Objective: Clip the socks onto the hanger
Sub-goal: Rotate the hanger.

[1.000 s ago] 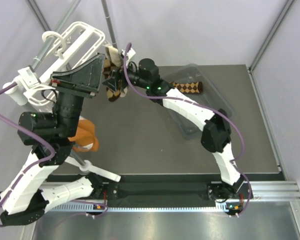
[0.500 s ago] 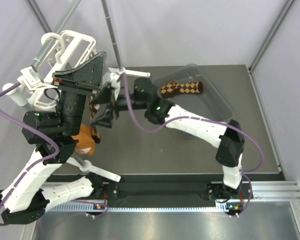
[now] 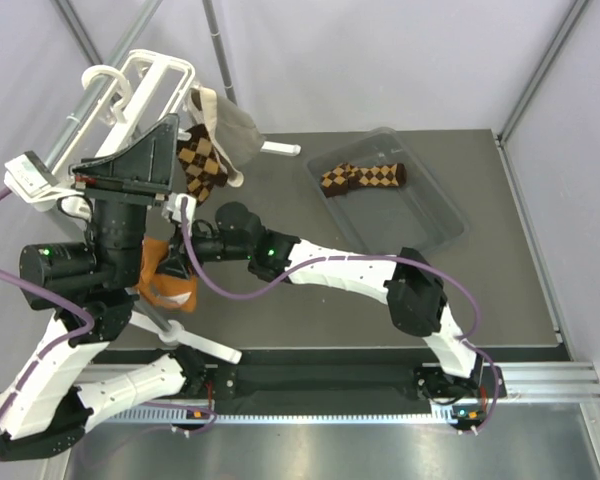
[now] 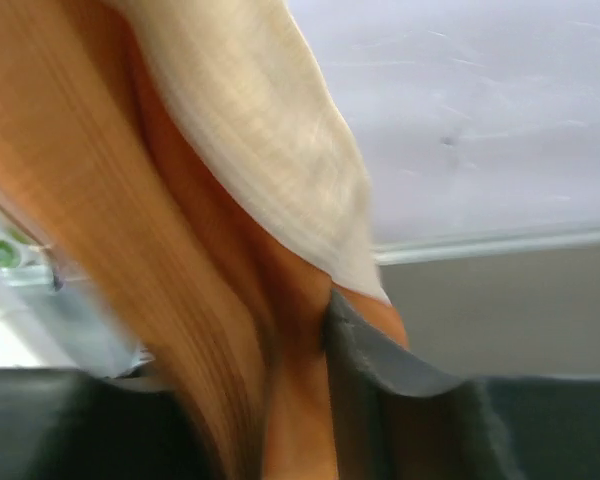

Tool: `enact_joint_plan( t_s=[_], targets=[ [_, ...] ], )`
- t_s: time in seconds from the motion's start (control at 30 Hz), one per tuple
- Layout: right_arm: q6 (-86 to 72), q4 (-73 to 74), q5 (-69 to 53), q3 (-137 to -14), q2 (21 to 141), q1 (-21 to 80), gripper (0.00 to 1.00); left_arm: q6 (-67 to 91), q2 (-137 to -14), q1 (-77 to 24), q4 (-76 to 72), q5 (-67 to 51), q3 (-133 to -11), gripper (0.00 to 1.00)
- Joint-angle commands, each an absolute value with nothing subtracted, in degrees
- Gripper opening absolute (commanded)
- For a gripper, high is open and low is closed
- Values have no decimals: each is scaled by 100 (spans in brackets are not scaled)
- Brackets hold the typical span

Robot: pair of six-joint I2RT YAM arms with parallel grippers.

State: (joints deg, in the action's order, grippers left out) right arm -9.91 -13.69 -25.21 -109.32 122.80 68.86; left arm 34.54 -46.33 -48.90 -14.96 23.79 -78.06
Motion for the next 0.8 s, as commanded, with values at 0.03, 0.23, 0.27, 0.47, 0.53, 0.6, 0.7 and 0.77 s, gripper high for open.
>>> enact_joint_plan(
  t_s=[0.03, 0.23, 0.27, 0.47, 0.53, 0.6, 0.7, 0.77],
  targets=[
    [-949, -2144, -1671, -10250, 11367, 6812, 19, 3402, -4606, -4904, -1494, 2443, -7699, 61],
    [-993, -2023, -1283, -9501, 10706, 6391, 13, 3243, -4702, -4904, -1257, 2215, -7857, 61],
    [-984, -1943, -1283, -9475, 10653, 6337, 12, 3226, -4693, -4904, -1239, 2163, -7901, 61],
    [-677, -1530, -1125, -9360, 10283, 5802, 14, 3032, -4808, -4904, -950, 1819, -8147, 61],
    [-659, -1459, -1142, -9378, 10196, 5591, 15, 3006, -4790, -4904, -906, 1811, -8148, 61],
    [-555, -1310, -1169, -9430, 10178, 5380, 17, 3006, -4764, -4904, -897, 1846, -8121, 61],
    [-457, -1126, -1221, -9623, 10230, 5186, 20, 3023, -4764, -4904, -826, 1854, -8095, 61],
    [-352, -1003, -1335, -9843, 10327, 5010, 21, 3050, -4764, -4904, -747, 1854, -8086, 61]
  ],
)
